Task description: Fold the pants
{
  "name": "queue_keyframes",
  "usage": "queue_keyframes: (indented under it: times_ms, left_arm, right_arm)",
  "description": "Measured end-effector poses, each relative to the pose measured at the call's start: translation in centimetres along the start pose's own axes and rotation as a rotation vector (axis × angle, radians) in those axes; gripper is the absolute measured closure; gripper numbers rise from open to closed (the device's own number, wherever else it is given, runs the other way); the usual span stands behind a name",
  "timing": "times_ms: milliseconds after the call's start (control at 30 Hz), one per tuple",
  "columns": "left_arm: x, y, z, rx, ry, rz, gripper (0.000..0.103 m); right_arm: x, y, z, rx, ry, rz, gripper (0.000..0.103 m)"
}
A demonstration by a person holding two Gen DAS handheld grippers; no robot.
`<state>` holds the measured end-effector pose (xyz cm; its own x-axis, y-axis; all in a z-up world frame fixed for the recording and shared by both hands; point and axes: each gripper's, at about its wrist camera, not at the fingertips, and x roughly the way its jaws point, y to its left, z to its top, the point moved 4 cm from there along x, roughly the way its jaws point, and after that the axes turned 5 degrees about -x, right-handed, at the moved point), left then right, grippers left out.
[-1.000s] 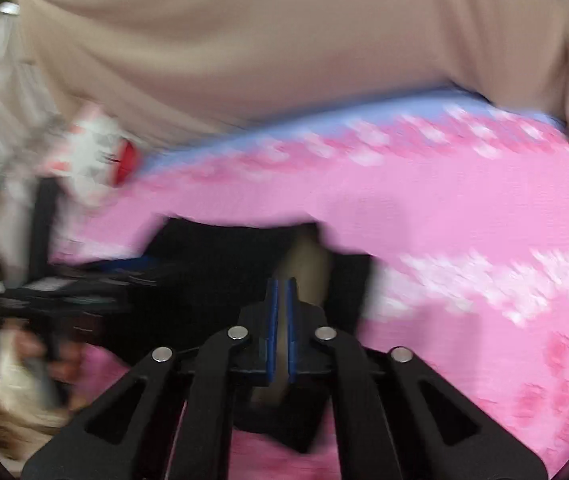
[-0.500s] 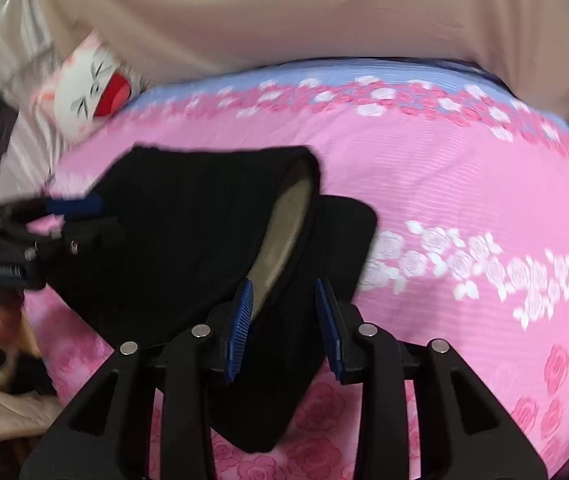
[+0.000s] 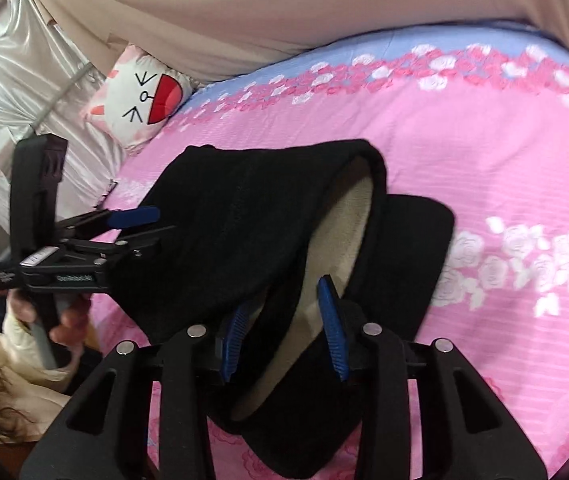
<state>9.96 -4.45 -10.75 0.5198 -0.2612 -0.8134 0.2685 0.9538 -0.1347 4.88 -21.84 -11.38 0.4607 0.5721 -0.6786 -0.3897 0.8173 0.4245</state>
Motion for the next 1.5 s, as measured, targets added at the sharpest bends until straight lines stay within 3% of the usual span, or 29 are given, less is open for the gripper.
queue_keyframes:
  times_ms: [333, 400, 433, 533, 667, 767, 833, 867, 933, 1067, 1100, 1200, 1267, 1333, 1367, 1400, 1467, 1500]
  left_arm:
    - [0.5, 0.1, 0.6, -0.004, 0.002, -0.015, 0.016]
    - [0.5, 0.2, 0.7, -0.005, 0.003, -0.015, 0.016]
    - [0.5, 0.2, 0.8, -0.006, 0.003, -0.020, 0.016]
    - [-0.2, -0.1, 1.1, -0.001, -0.008, -0.041, 0.016]
    - [-1.5, -0.8, 1.4, 0.025, -0.056, -0.064, 0.016]
    - [0.1, -1.2, 0.9, 0.052, -0.048, -0.045, 0.016]
    - [1.4, -1.7, 0.3, 0.101, -0.058, 0.052, 0.016]
    - [1.2, -2.2, 0.1, 0.137, -0.072, 0.071, 0.016]
    - [0.1, -2.6, 0.0, 0.171, -0.103, 0.085, 0.016]
    - [-2.4, -0.9, 0.8, 0.136, -0.169, 0.097, 0.016]
    - [-3.0, 0.2, 1.1, 0.103, -0.188, 0.102, 0.016]
    - [-3.2, 2.6, 1.9, 0.035, -0.203, 0.136, 0.016]
    - [-2.0, 5.2, 2.4, -0.035, -0.185, 0.227, 0.016]
    - [-0.8, 7.7, 2.4, -0.086, -0.166, 0.256, 0.015]
    - [-0.2, 8.7, 2.3, -0.105, -0.157, 0.252, 0.014]
    - [0.2, 9.5, 2.3, -0.123, -0.154, 0.233, 0.006]
    - [0.8, 11.0, 2.3, -0.154, -0.162, 0.197, 0.005]
    - [1.0, 11.3, 2.3, -0.161, -0.160, 0.165, 0.005]
  right_arm:
    - [3.5, -0.3, 2.5, 0.025, 0.023, 0.065, 0.069]
    - [3.5, 0.1, 2.3, 0.028, 0.013, 0.063, 0.082]
    - [3.3, 0.2, 2.1, 0.033, 0.013, 0.063, 0.093]
    - [0.8, 0.0, 1.7, 0.108, -0.041, 0.116, 0.095]
    - [-3.6, -0.6, 0.5, 0.156, -0.126, 0.074, 0.095]
    - [-1.3, -4.0, -2.1, 0.229, -0.054, 0.018, 0.094]
    - [-0.6, -5.4, -2.9, 0.317, -0.099, 0.132, 0.095]
    - [-1.1, -5.4, -2.8, 0.334, -0.106, 0.135, 0.094]
    - [-2.4, -4.5, -2.5, 0.285, -0.126, 0.062, 0.089]
    - [-8.8, -3.4, -2.7, 0.219, -0.238, -0.265, 0.089]
    - [-10.0, -2.6, -2.6, 0.209, -0.262, -0.304, 0.089]
    - [-10.3, 1.4, -1.2, 0.130, -0.271, -0.283, 0.089]
    - [-8.3, 4.2, 0.1, 0.064, -0.238, -0.250, 0.089]
    - [-5.1, 6.2, 1.5, -0.013, -0.192, -0.253, 0.089]
    - [-2.9, 6.3, 2.3, -0.046, -0.162, -0.288, 0.090]
    - [-1.5, 5.6, 2.6, -0.055, -0.142, -0.330, 0.090]
    - [0.8, 1.8, 2.5, -0.005, -0.086, -0.462, 0.103]
    - [1.1, -0.6, 2.0, 0.080, -0.094, -0.414, 0.103]
